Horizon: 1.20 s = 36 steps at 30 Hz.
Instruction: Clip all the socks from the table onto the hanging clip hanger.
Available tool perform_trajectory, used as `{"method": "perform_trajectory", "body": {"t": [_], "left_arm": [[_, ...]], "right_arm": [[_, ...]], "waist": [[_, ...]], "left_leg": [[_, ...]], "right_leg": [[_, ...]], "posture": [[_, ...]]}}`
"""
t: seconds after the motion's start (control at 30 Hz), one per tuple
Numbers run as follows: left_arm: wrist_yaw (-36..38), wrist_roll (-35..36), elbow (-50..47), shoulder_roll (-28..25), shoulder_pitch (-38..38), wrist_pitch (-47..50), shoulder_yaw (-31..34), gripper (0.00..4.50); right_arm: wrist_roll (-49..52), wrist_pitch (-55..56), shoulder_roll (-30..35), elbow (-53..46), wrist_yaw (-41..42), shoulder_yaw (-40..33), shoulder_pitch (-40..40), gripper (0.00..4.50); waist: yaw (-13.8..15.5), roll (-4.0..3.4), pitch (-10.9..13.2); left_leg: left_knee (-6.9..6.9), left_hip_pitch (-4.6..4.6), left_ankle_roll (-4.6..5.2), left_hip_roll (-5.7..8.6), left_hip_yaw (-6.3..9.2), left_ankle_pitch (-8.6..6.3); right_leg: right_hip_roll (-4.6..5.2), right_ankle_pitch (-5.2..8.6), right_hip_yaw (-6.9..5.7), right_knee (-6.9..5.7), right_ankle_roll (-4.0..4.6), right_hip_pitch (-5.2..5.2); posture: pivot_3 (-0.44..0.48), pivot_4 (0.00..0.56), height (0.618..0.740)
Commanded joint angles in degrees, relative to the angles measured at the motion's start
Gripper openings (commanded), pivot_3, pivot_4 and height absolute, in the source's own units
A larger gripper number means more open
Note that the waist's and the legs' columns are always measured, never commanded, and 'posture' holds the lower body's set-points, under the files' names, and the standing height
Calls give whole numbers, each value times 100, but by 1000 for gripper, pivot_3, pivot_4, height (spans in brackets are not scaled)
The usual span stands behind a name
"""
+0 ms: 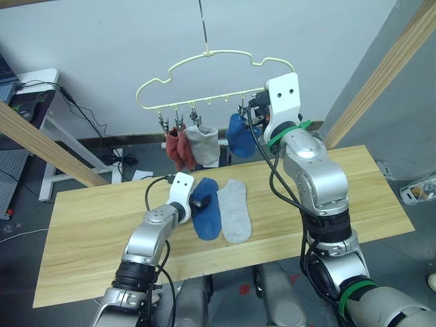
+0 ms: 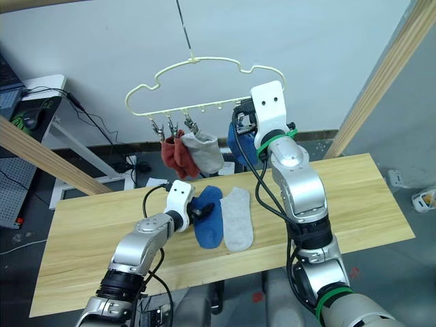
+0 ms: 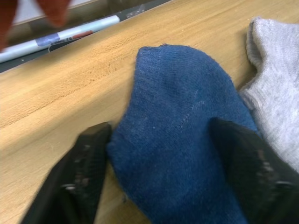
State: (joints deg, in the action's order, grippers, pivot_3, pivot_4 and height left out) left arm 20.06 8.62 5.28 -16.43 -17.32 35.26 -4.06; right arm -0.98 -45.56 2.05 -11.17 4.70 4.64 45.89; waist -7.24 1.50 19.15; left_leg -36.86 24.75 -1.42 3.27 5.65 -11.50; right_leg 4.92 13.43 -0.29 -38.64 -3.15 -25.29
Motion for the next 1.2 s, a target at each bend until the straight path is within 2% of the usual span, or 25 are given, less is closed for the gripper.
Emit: {"method": "perform_trajectory", "body": {"t": [0.03, 0.33, 0.4, 0.63, 0.8, 0.97, 1.2], "left_arm": [[158, 83, -115, -21, 304, 277, -26, 2336], [454, 270, -831, -211, 729, 312, 111, 290], [532, 325, -1023, -242, 759, 241, 120, 11], [1244, 801, -2337, -468, 797, -527, 262, 4], [1635, 777, -2957, -664, 712, -1074, -31, 4], [1576, 103, -2706, -741, 359, -2037, -370, 4], [697, -1123, -1576, -253, -162, -3235, -895, 4]], "right_arm": [[8, 8, -16, -315, -6, 35, 81, 0], [20, 71, -24, -228, 1, 11, 115, 0], [24, 89, -26, -201, 4, 3, 125, 0], [43, 107, -63, -157, -5, -29, 194, 0], [67, 96, -108, -158, -19, -68, 243, 0], [109, -4, -159, -261, -26, -121, 297, 0], [192, -285, -238, -496, -21, -181, 341, 0]], "waist": [[-31, -1, 1], [-69, -4, 12], [-68, -4, 20], [-56, -6, 29], [-54, -6, 29], [-55, -6, 29], [-62, -6, 28]], "left_leg": [[1, 0, 0, 0, 0, 0], [8, 0, 0, -2, 1, 0], [12, 0, 0, -2, 2, 0], [47, 11, 0, -5, 0, 0], [82, 10, 0, -2, 0, -1], [87, 11, 1, 0, 1, -1], [84, 11, 2, 2, 1, -1]], "right_leg": [[0, 0, 0, 2, 0, 0], [2, 2, -1, 12, -3, 1], [2, 2, -1, 17, -3, 1], [6, -16, -4, 72, 25, 0], [9, -17, -8, 88, 26, -4], [8, -17, -11, 90, 26, -4], [7, -17, -12, 88, 25, -4]], "posture": [[-240, 409, 740], [-224, 399, 740], [-221, 397, 740], [-217, 383, 740], [-216, 369, 740], [-218, 352, 740], [-227, 341, 740]]}}
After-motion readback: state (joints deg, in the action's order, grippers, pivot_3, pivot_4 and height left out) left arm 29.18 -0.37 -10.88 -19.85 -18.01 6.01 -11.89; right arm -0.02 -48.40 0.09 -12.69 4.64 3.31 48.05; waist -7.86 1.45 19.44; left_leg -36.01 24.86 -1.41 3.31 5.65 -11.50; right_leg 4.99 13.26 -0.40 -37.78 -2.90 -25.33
